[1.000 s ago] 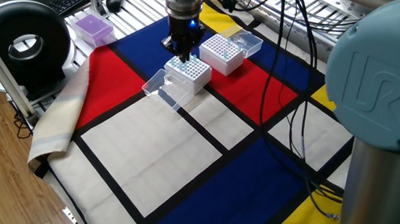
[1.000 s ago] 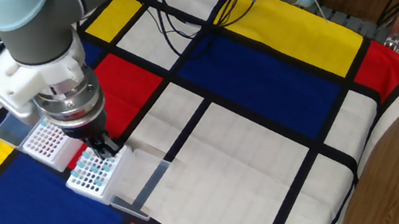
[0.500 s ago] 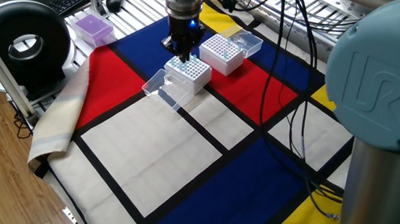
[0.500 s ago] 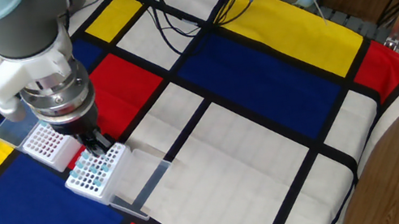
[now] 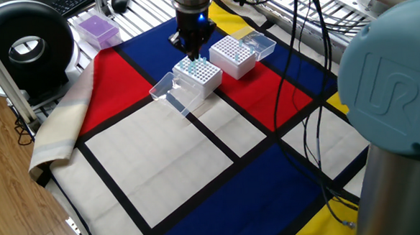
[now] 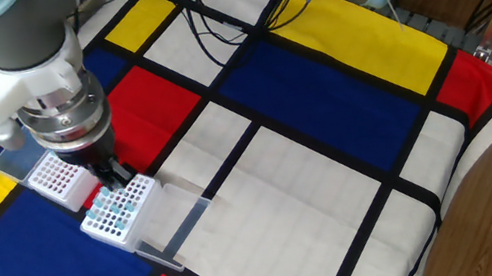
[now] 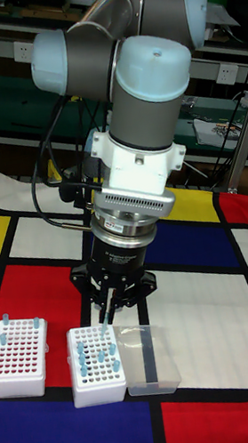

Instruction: Transfer all medium pipette tips from one holder to another

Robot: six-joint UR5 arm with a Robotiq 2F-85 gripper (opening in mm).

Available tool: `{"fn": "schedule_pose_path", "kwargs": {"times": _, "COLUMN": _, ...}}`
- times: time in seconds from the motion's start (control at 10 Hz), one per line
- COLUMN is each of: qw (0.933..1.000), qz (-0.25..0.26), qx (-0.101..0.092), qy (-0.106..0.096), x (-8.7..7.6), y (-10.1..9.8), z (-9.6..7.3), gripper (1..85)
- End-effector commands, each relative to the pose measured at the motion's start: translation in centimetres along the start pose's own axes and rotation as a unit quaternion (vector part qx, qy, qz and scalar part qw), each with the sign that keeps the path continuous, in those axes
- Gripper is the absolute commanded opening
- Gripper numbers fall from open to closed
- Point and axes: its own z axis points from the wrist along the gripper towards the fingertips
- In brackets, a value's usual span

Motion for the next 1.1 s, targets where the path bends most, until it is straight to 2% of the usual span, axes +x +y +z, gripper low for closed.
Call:
{"fn": "schedule_pose_path", "kwargs": {"times": 0.0, "qw": 0.9998, "qz": -0.018, "qx": 0.005, "qy": -0.001, "x": -0.6, "y": -1.4, "z": -0.7, "gripper": 14.0}}
{"fn": "schedule_pose_path", "kwargs": {"times": 0.4, "qw": 0.9979, "qz": -0.063, "qx": 0.012, "qy": 0.004, "x": -1.3, "y": -5.3, "z": -1.3, "gripper": 14.0}}
{"fn": "schedule_pose_path", "kwargs": {"times": 0.6, "qw": 0.9957, "qz": -0.091, "qx": 0.018, "qy": -0.009, "x": -2.3, "y": -7.1, "z": -0.7, "gripper": 13.3}}
{"fn": "schedule_pose_path", "kwargs": {"times": 1.0, "qw": 0.9928, "qz": -0.116, "qx": 0.017, "qy": -0.024, "x": -3.6, "y": -8.9, "z": 0.5, "gripper": 13.0}}
